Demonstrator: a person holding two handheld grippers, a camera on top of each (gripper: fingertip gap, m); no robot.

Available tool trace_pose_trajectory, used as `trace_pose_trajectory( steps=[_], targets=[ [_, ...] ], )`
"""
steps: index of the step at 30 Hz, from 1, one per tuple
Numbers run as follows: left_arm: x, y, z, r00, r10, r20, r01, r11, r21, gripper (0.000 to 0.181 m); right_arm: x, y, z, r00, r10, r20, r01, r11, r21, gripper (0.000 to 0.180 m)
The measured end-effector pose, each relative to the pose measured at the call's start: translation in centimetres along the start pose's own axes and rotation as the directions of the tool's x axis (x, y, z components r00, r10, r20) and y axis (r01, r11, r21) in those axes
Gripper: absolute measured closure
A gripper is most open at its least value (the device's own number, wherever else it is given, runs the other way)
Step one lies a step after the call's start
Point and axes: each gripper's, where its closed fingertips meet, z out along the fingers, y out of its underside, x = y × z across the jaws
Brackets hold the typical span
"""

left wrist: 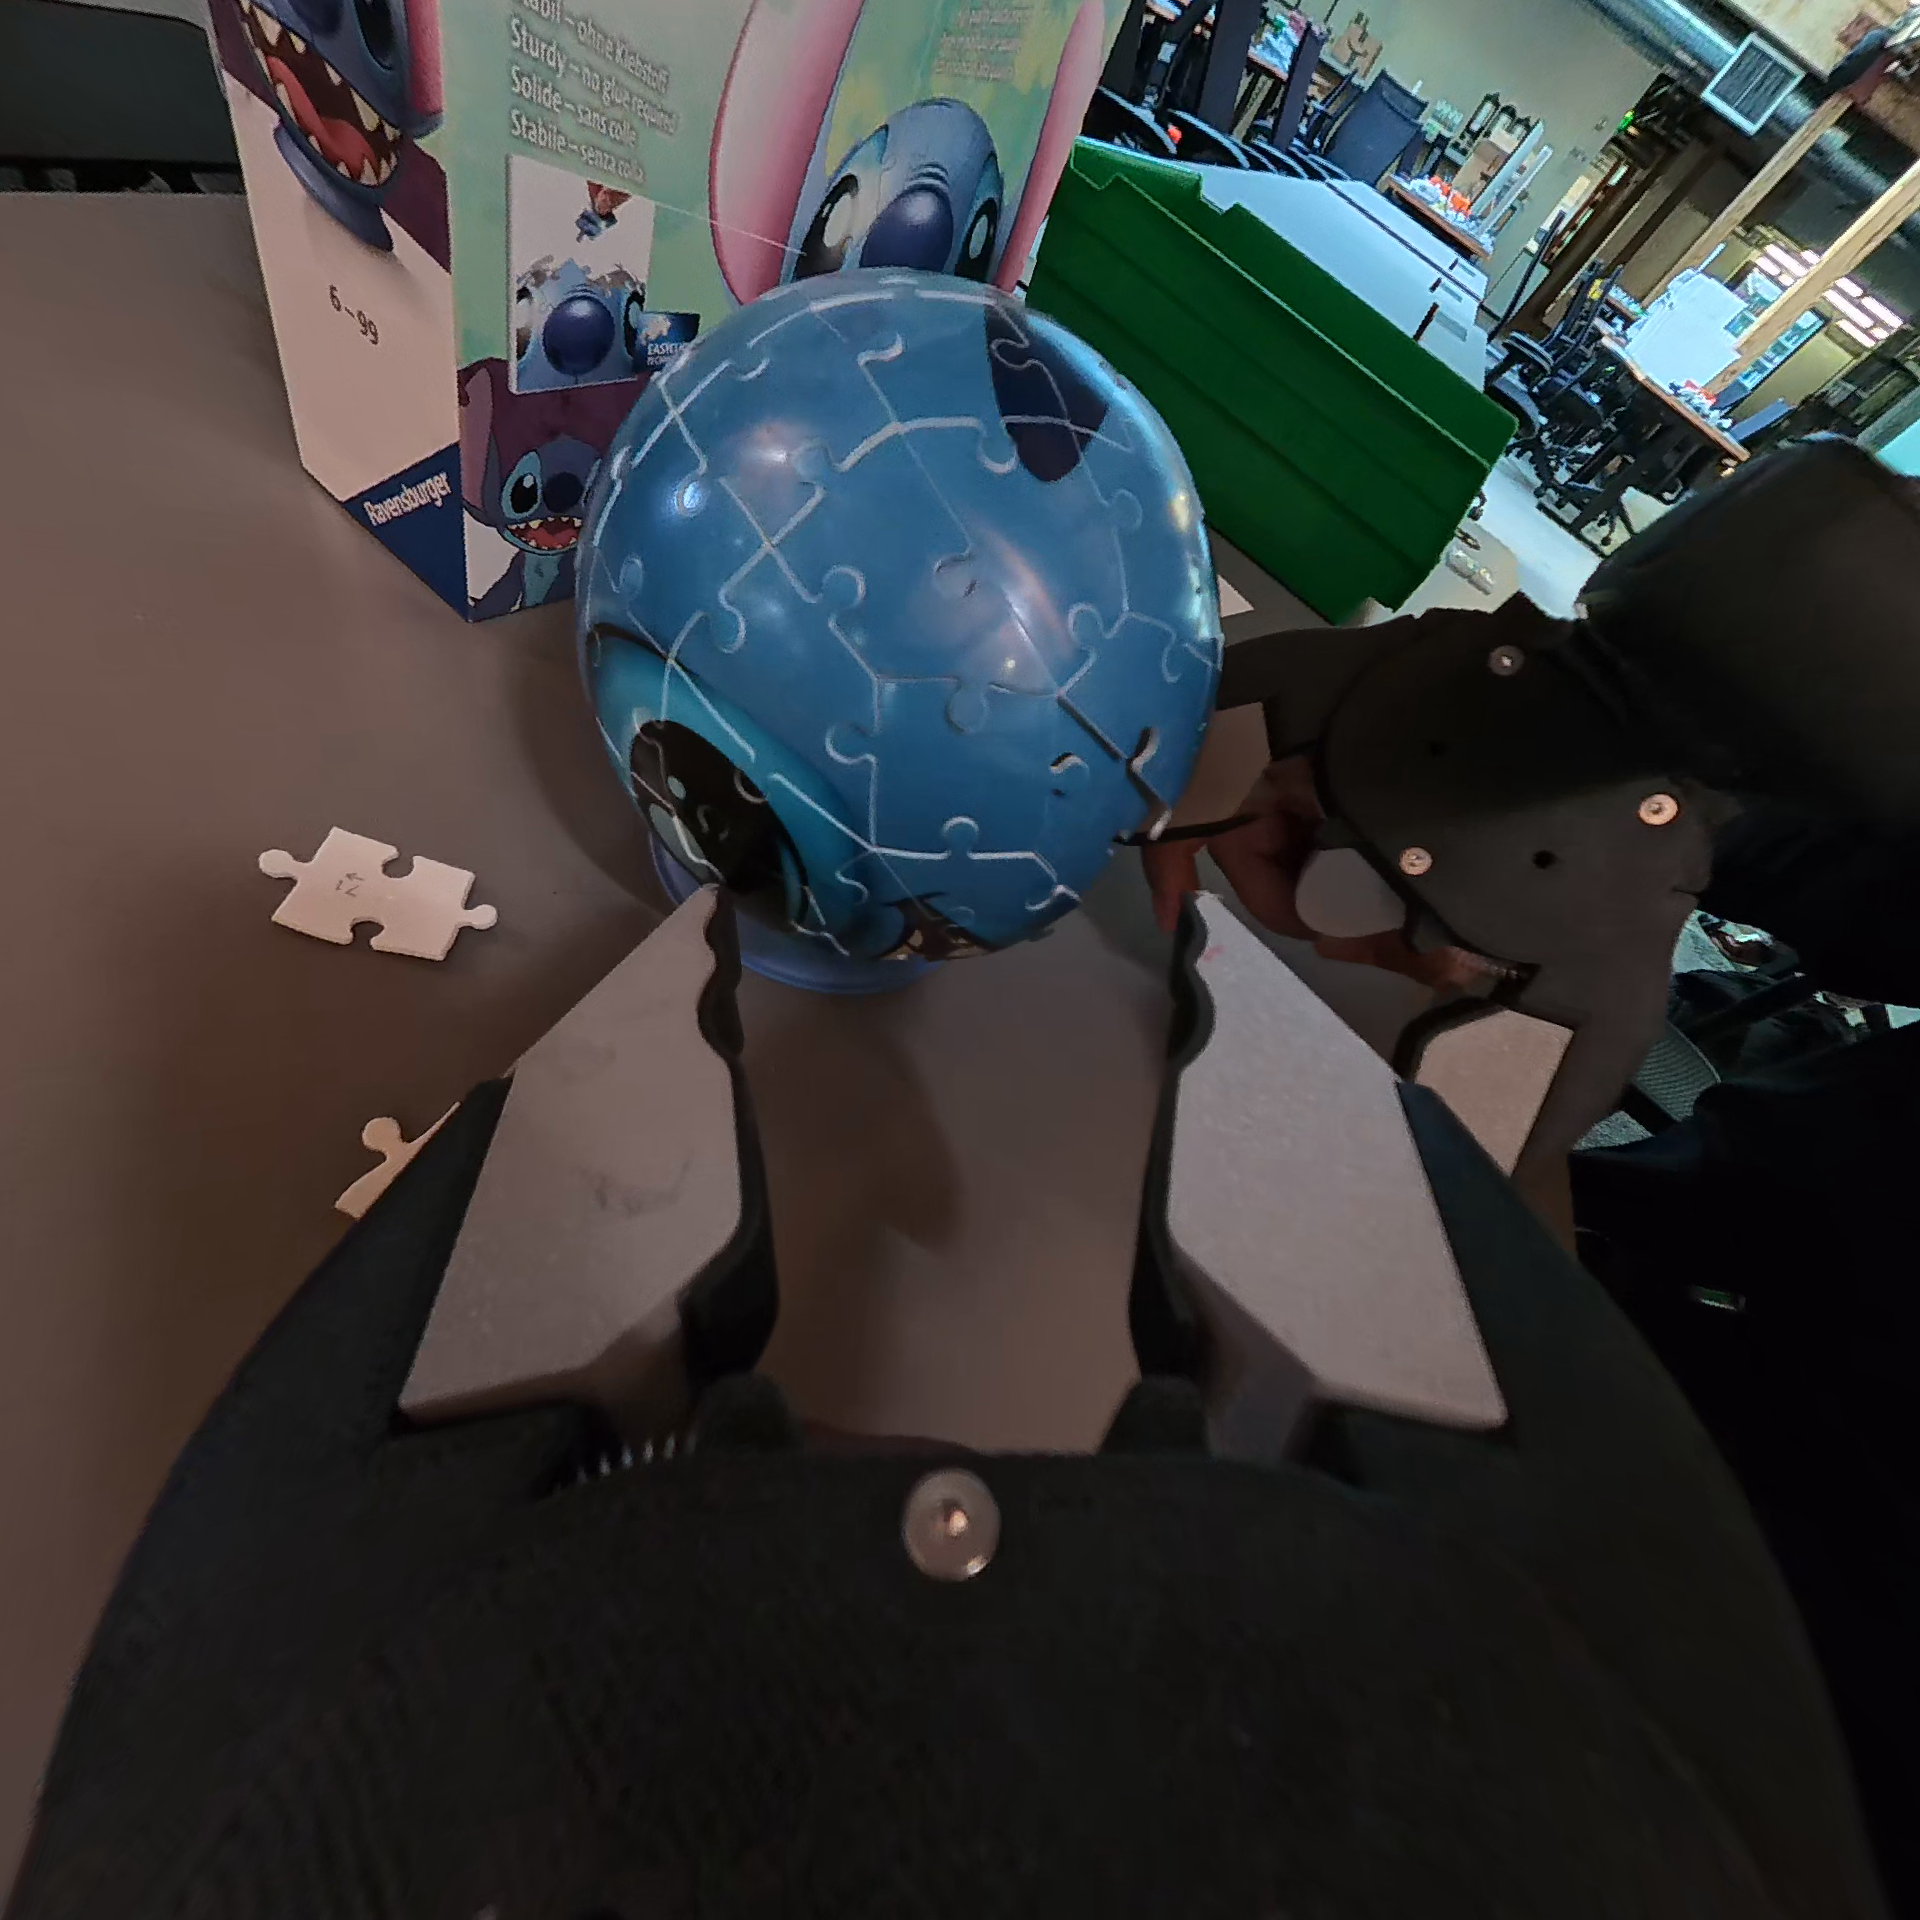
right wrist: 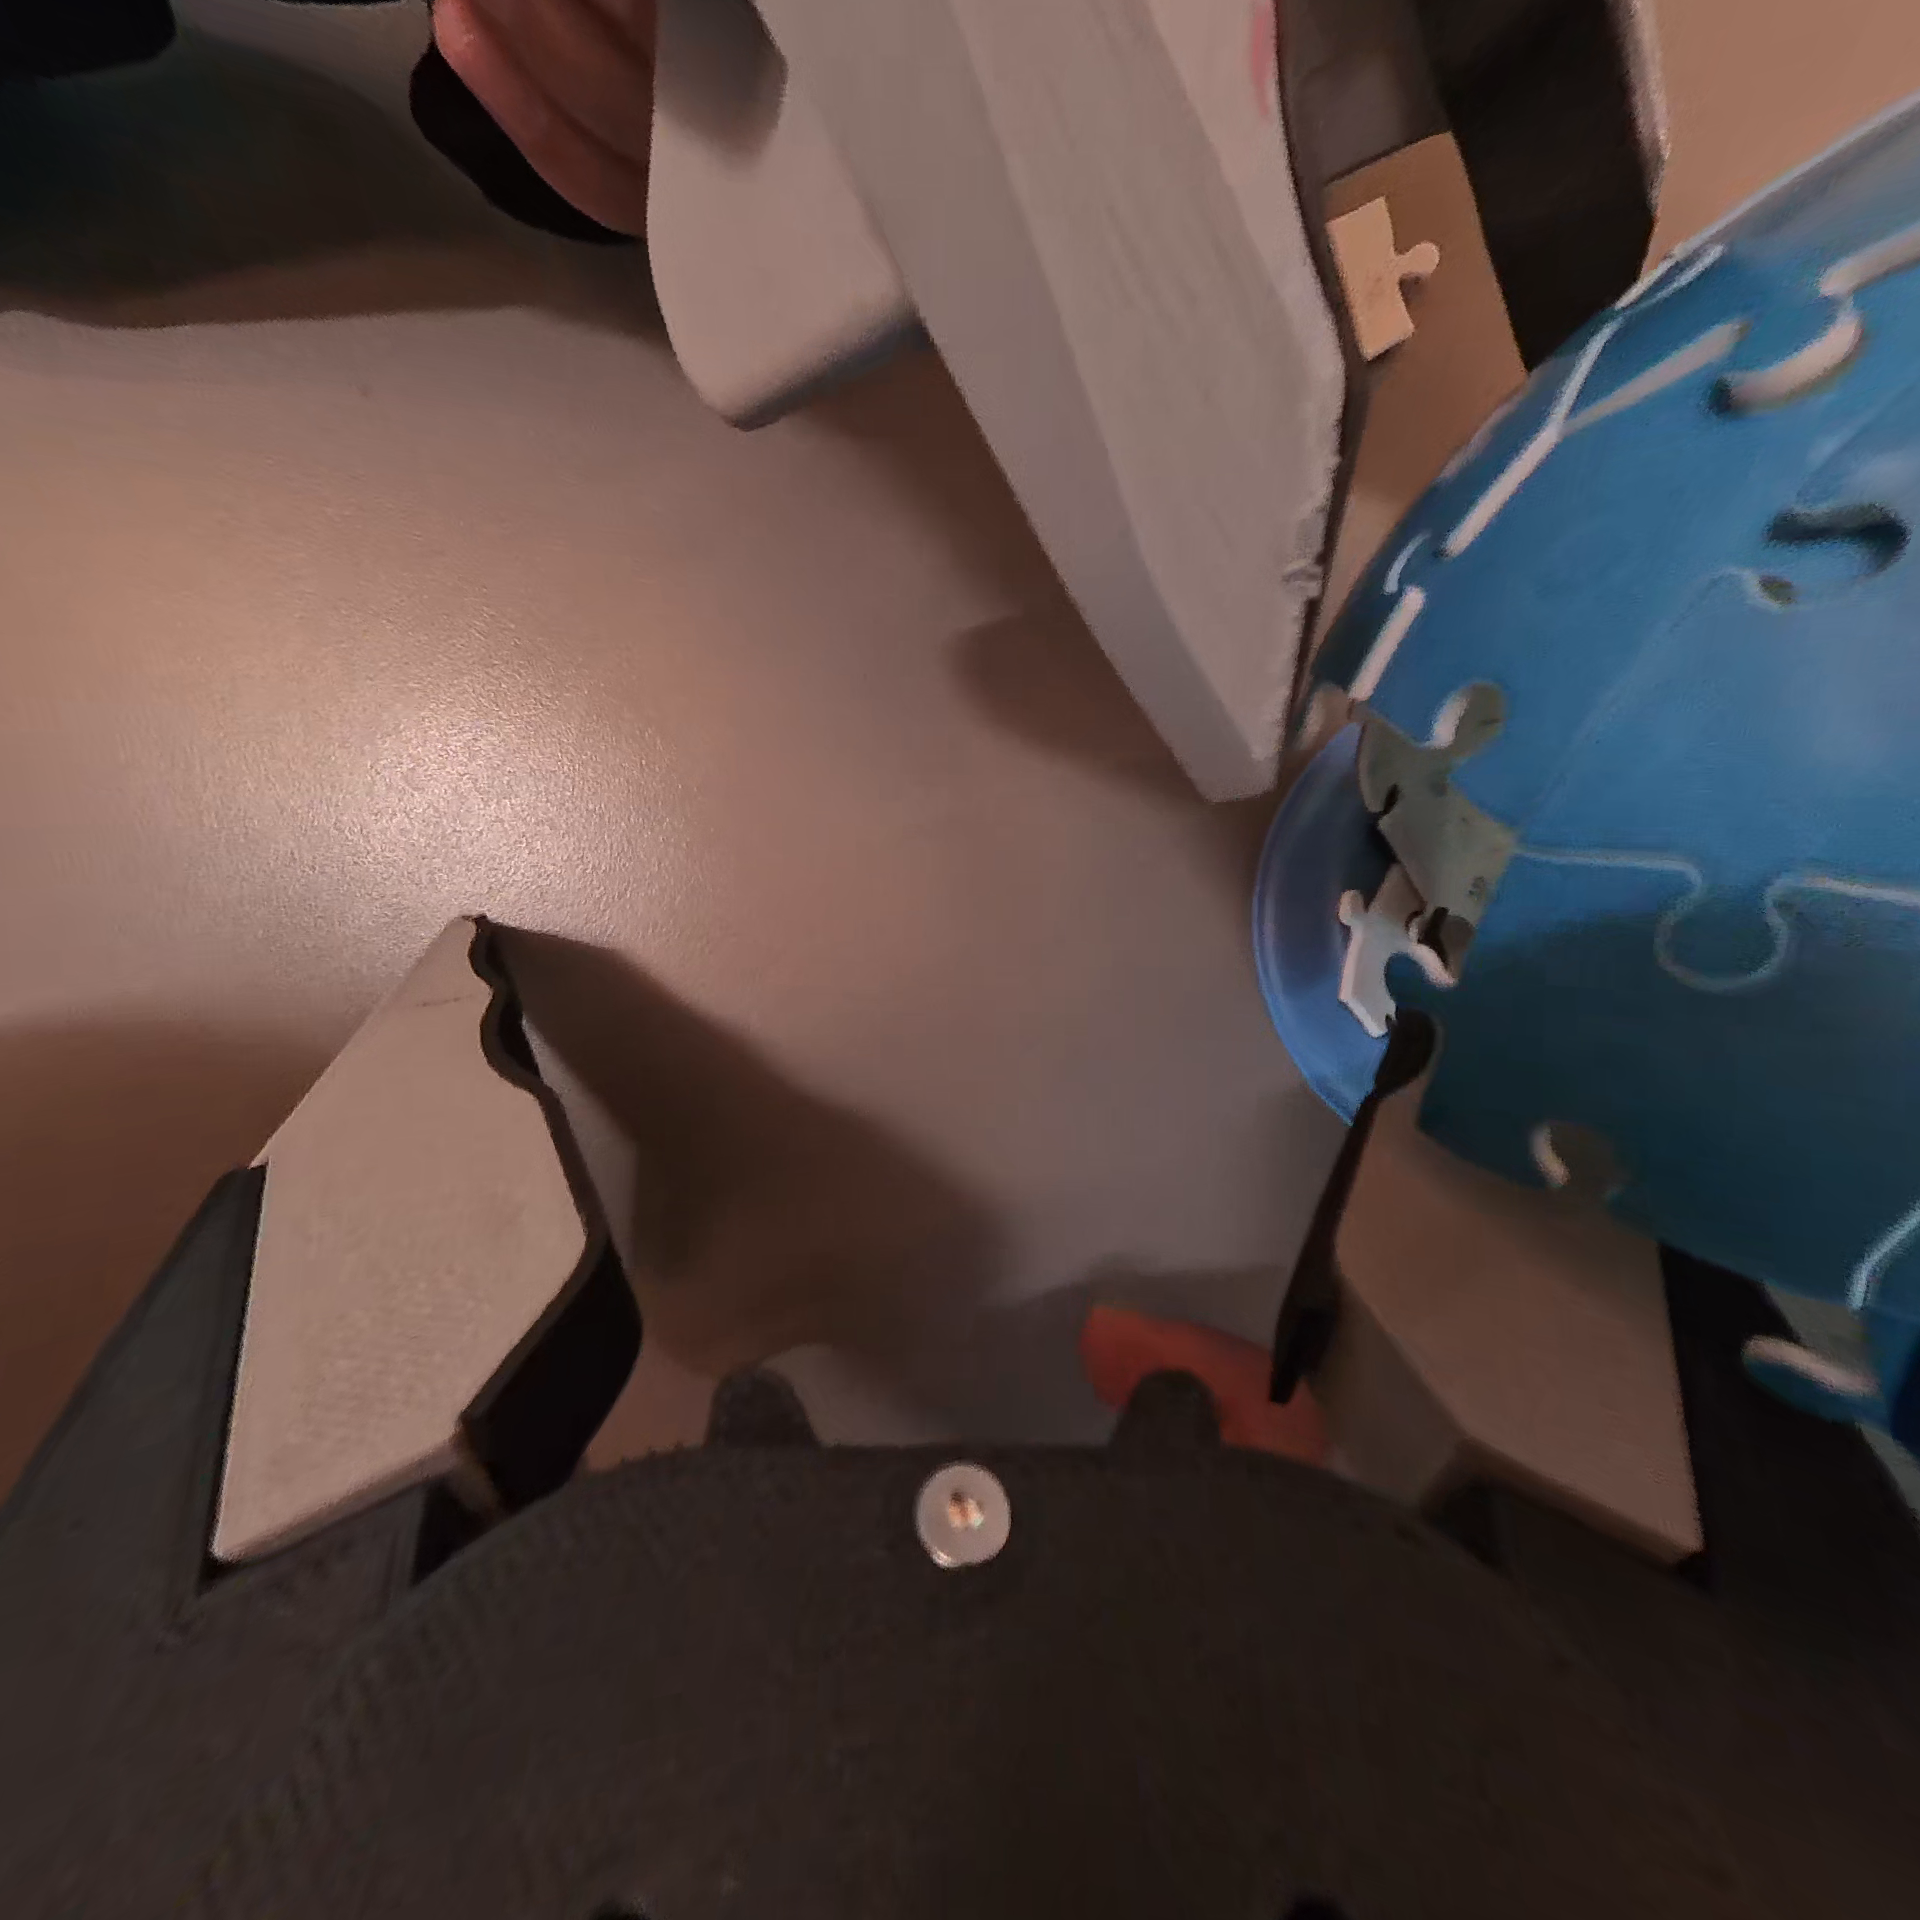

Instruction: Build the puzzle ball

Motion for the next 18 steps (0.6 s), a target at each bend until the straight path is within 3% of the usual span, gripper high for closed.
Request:
trace_pose_trajectory(
  steps=[9,18],
  targets=[
    [0.01,-0.11,0.0,1.0,-0.011,-0.006,0.012,1.0,0.009,0.099,0.03,0.34,0.12,1.0,-0.003,0.022,0.004,0.999,-0.032,0.021],
    [-0.18,-0.08,-0.13,1.0,-0.011,0.0,0.011,1.0,0.008,0.098,-0.18,-0.24,0.18,0.999,-0.034,0.029,0.033,0.999,0.025,0.023]
  ],
)
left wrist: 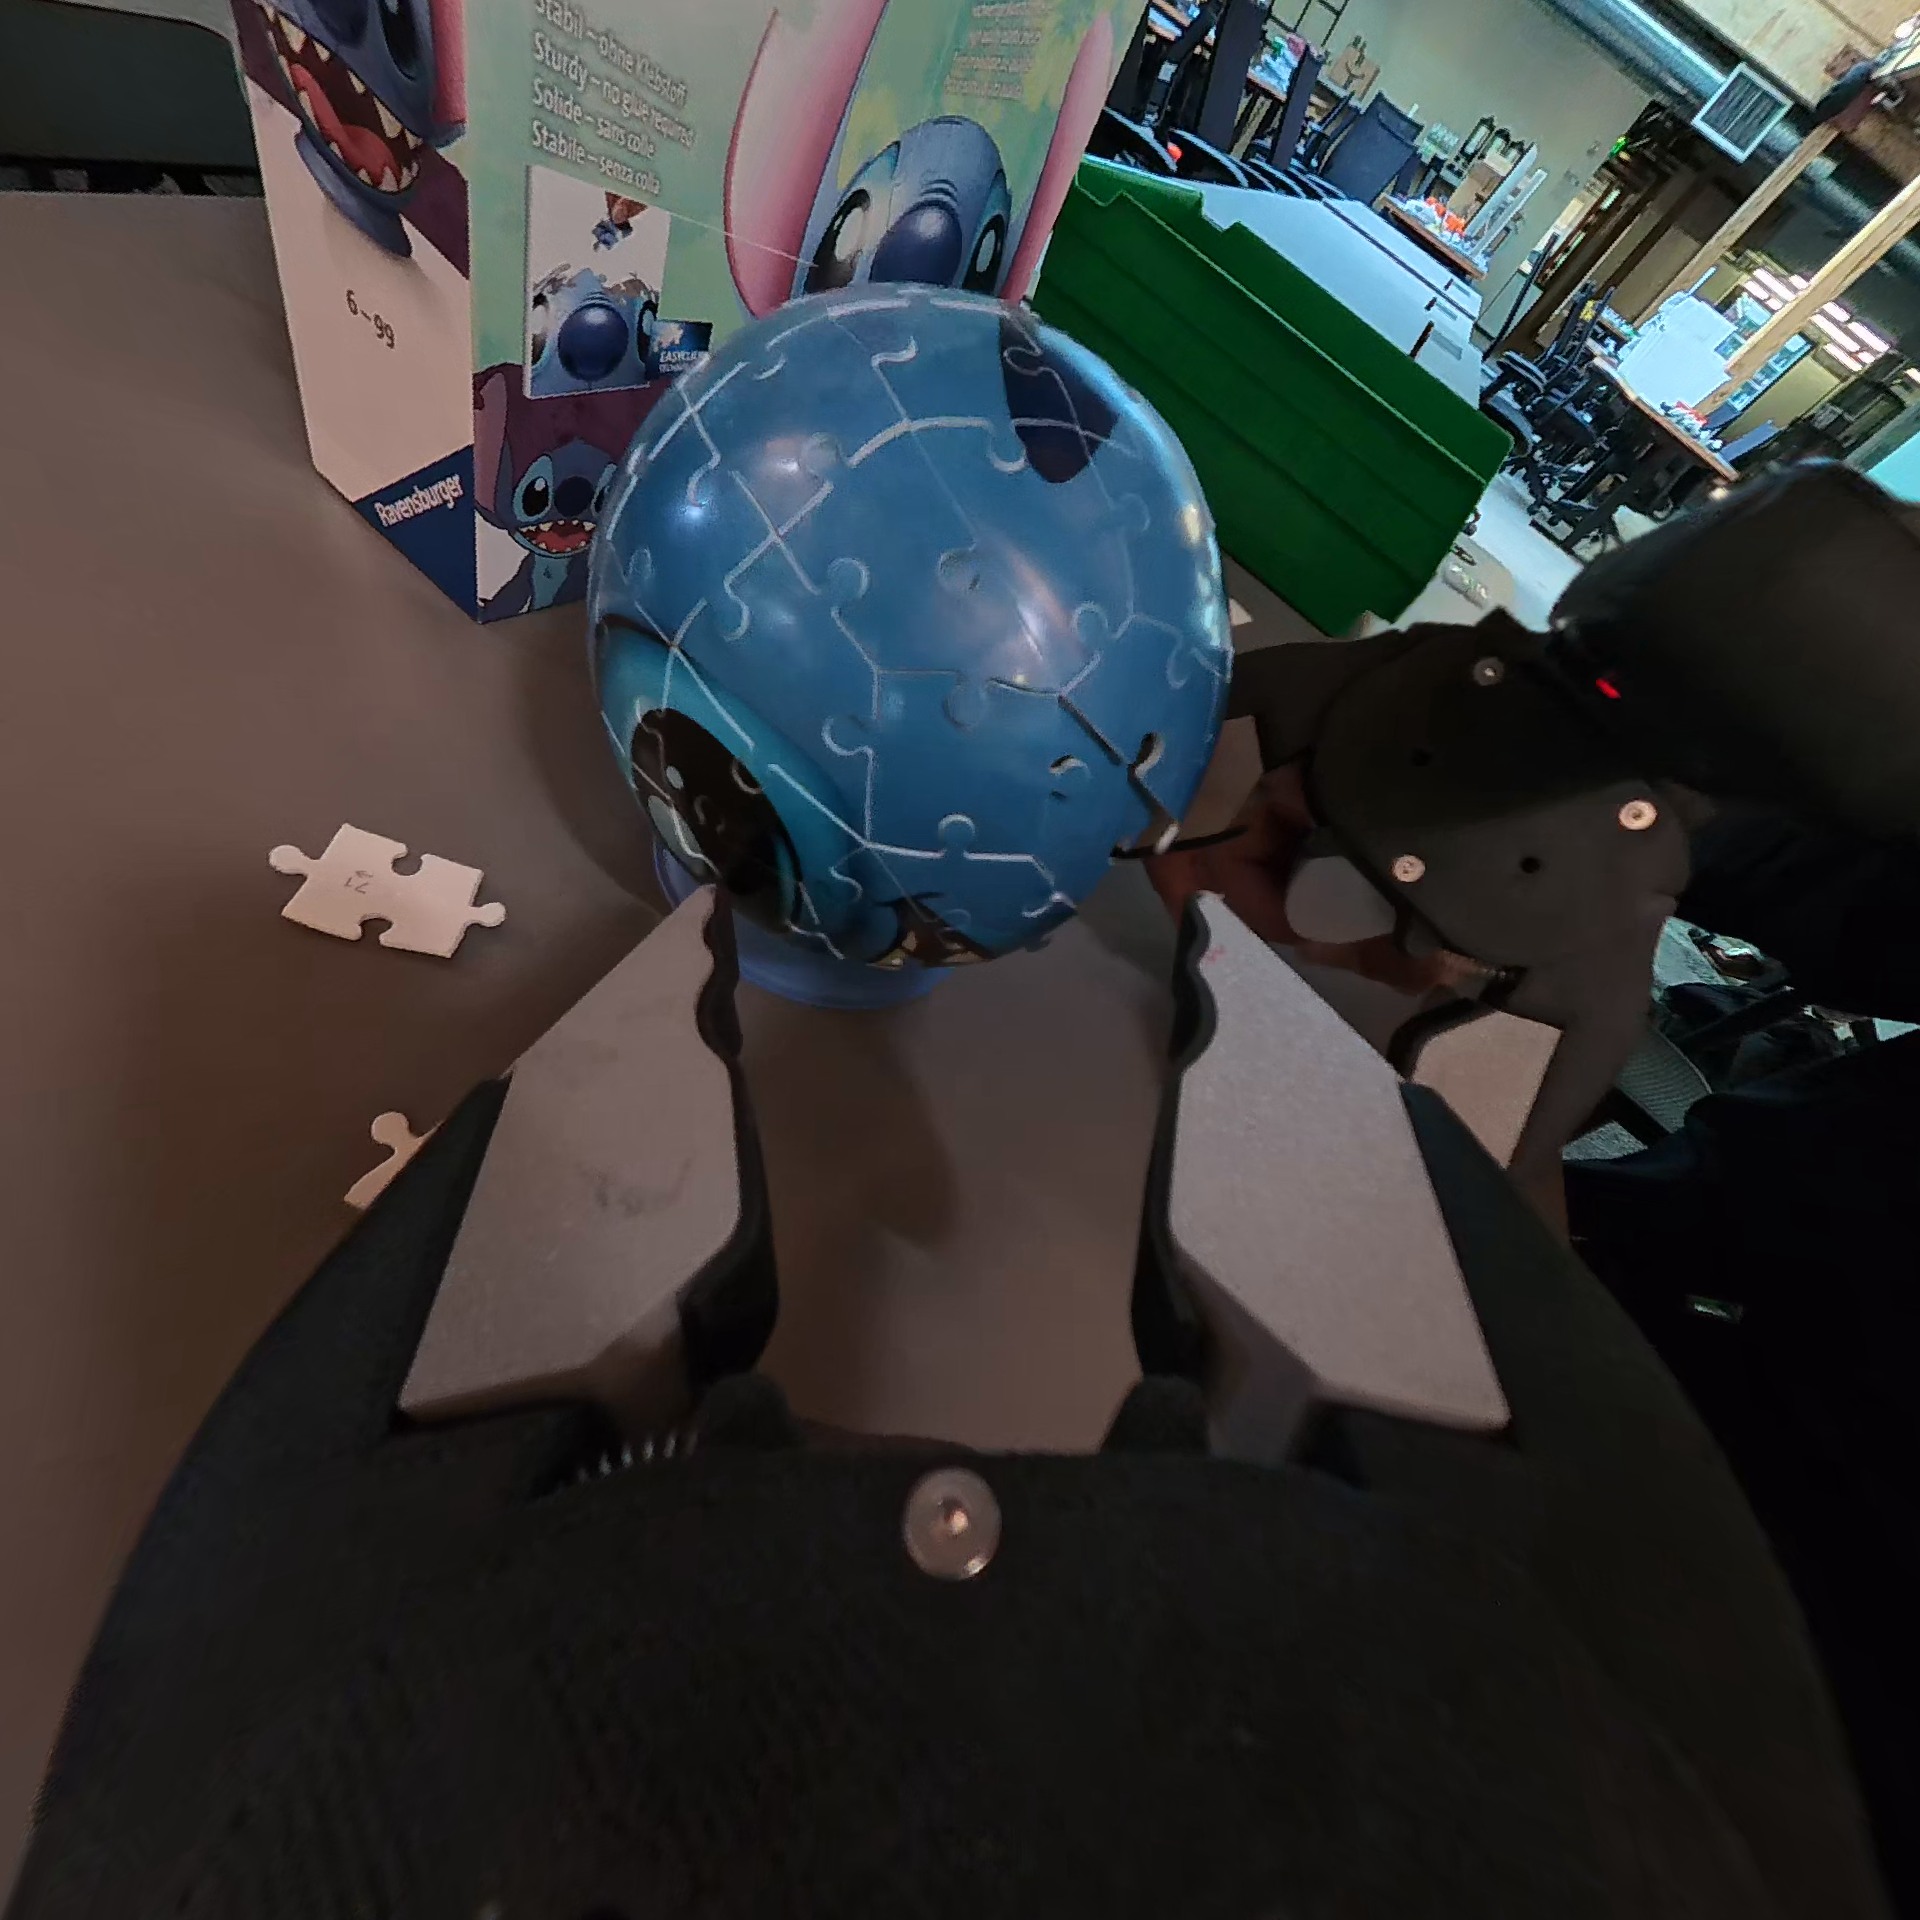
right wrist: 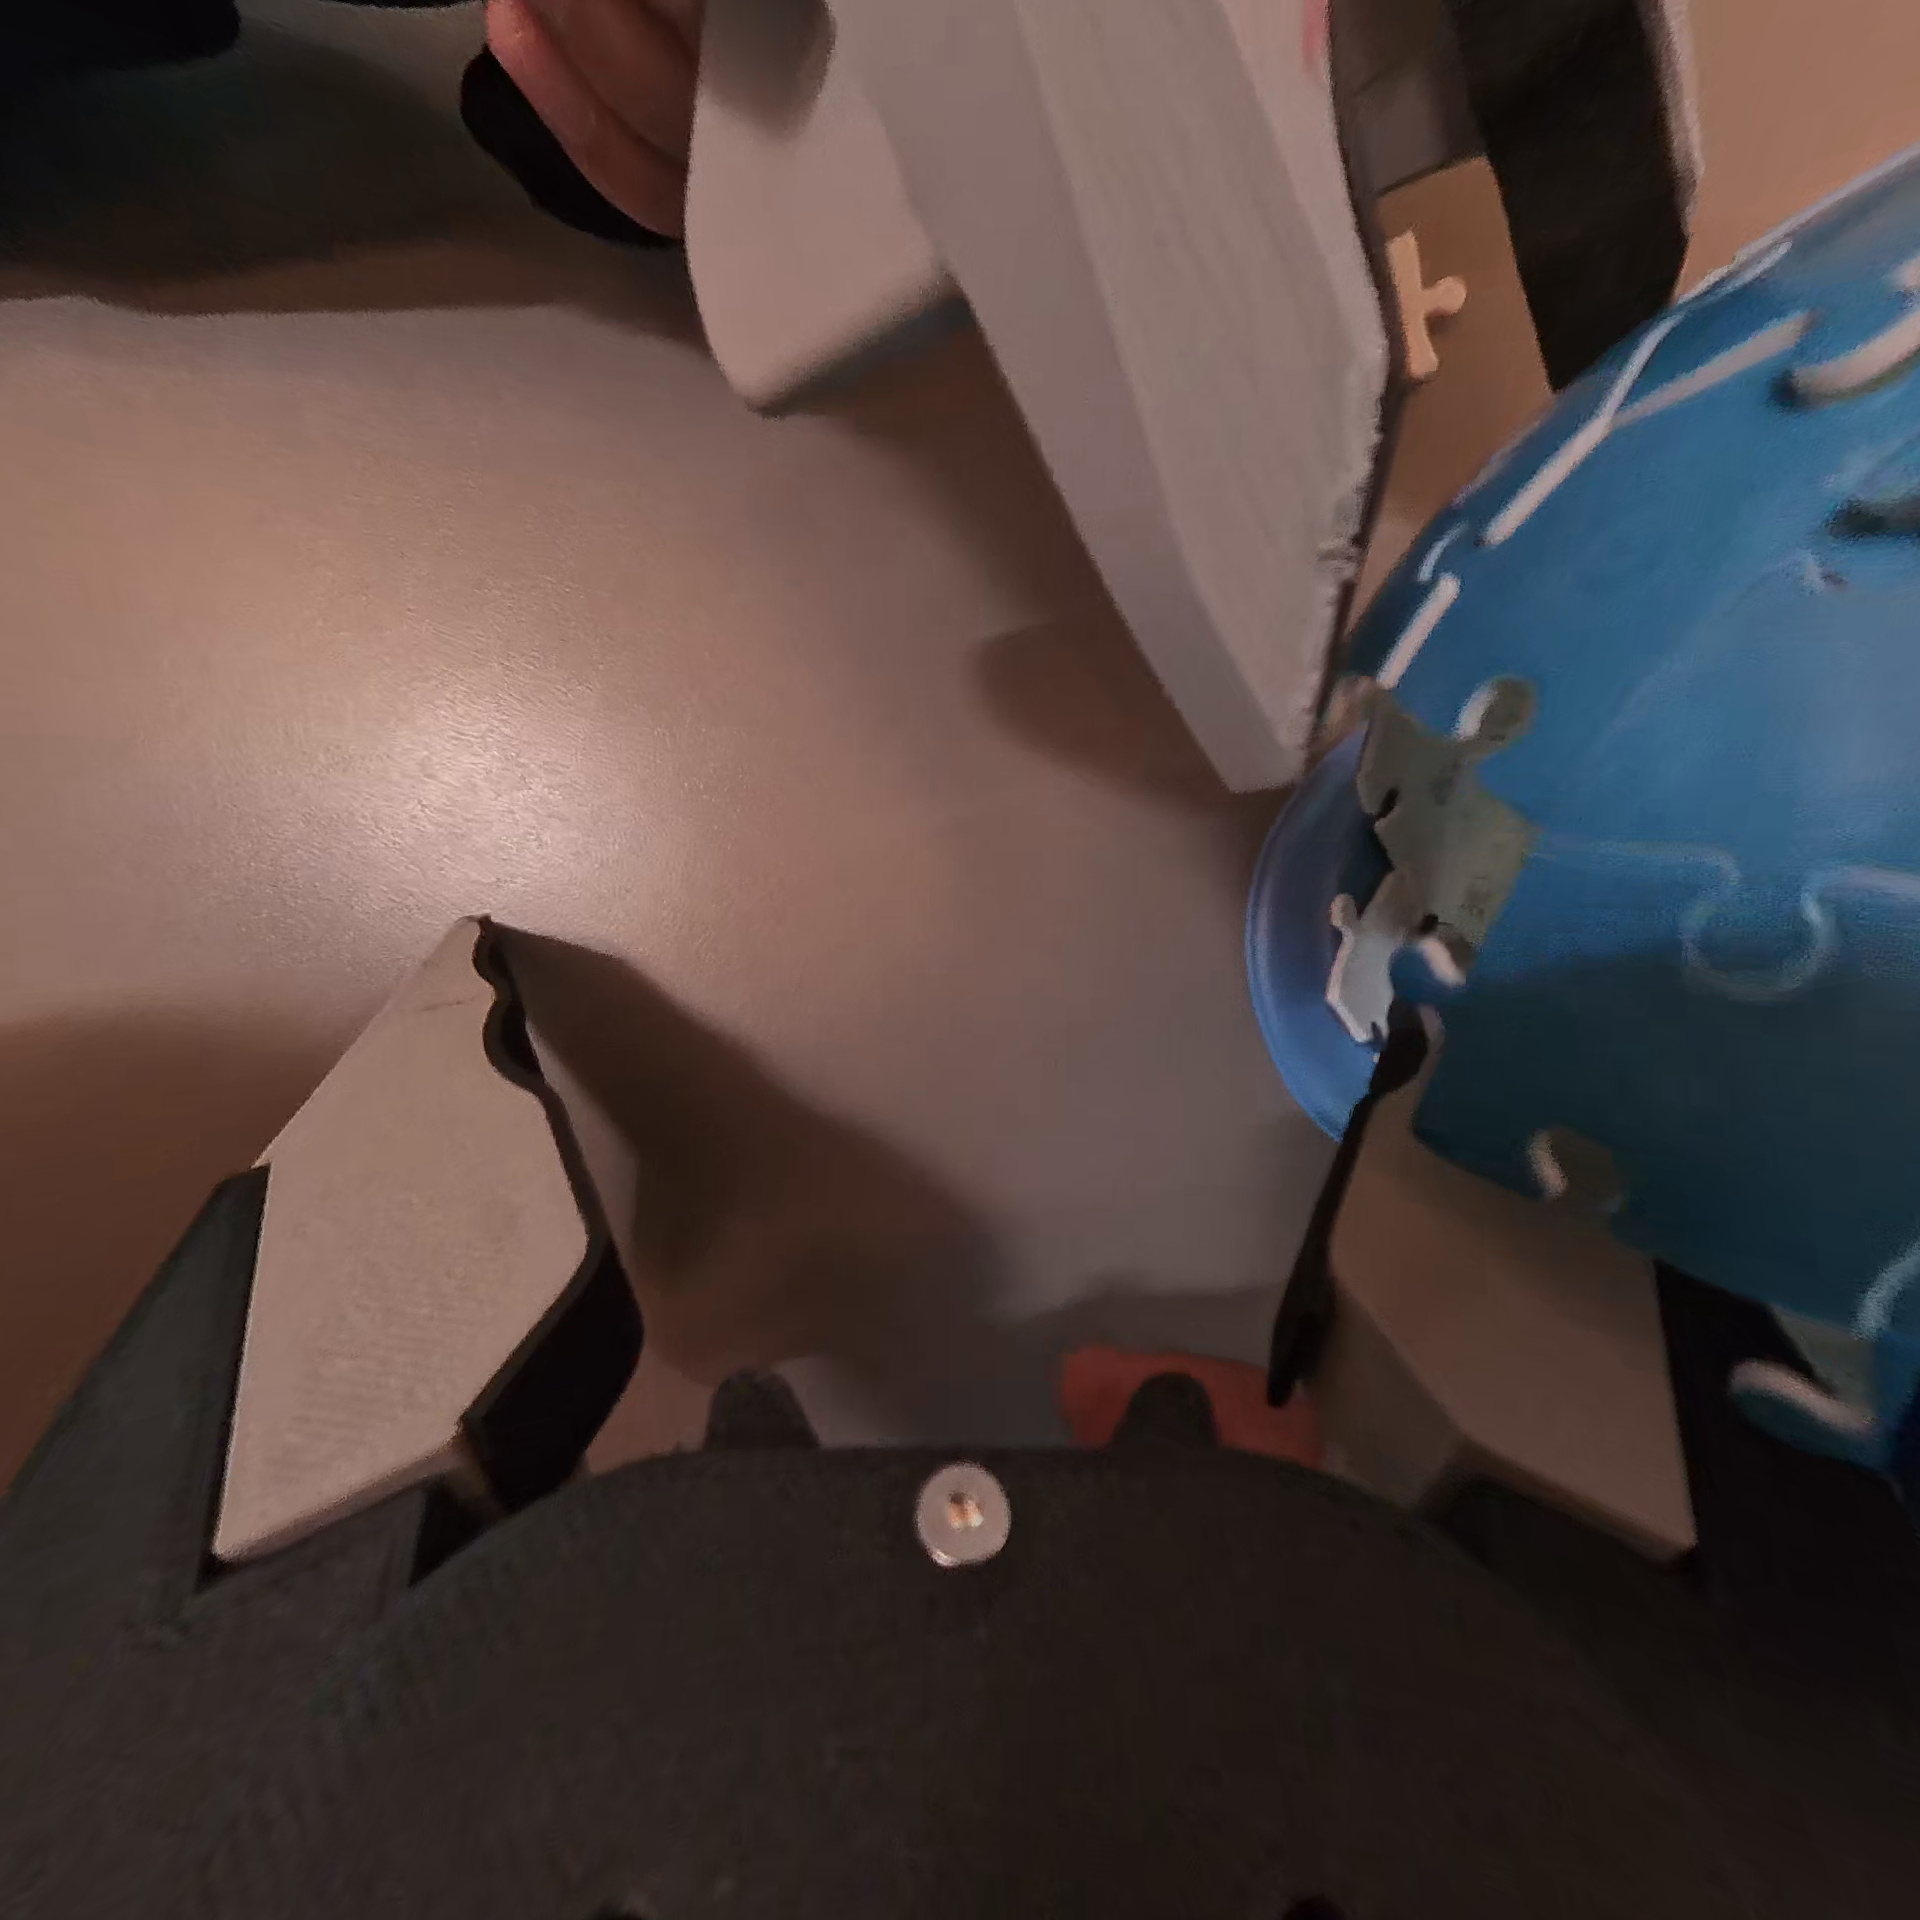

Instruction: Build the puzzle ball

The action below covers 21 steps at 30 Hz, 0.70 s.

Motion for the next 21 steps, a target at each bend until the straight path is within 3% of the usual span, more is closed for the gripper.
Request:
trace_pose_trajectory(
  steps=[8,15,21],
  targets=[
    [-0.1,-0.1,-0.1,1.0,0.001,0.003,-0.001,1.0,0.005,0.097,-0.2,-0.2,-0.7,0.998,-0.021,-0.066,0.022,1.0,0.013,0.032],
    [-0.2,-1.4,-1.2,1.0,-0.022,-0.007,0.022,0.997,0.072,0.098,-2.4,1.5,-3.8,0.982,-0.095,-0.165,0.103,0.994,0.038,0.037],
    [-0.7,-1.7,-1.6,1.0,-0.026,0.01,0.025,0.995,0.097,0.098,-2.7,2.0,-9.0,0.981,-0.047,-0.188,0.095,0.962,0.255,0.032]
  ],
)
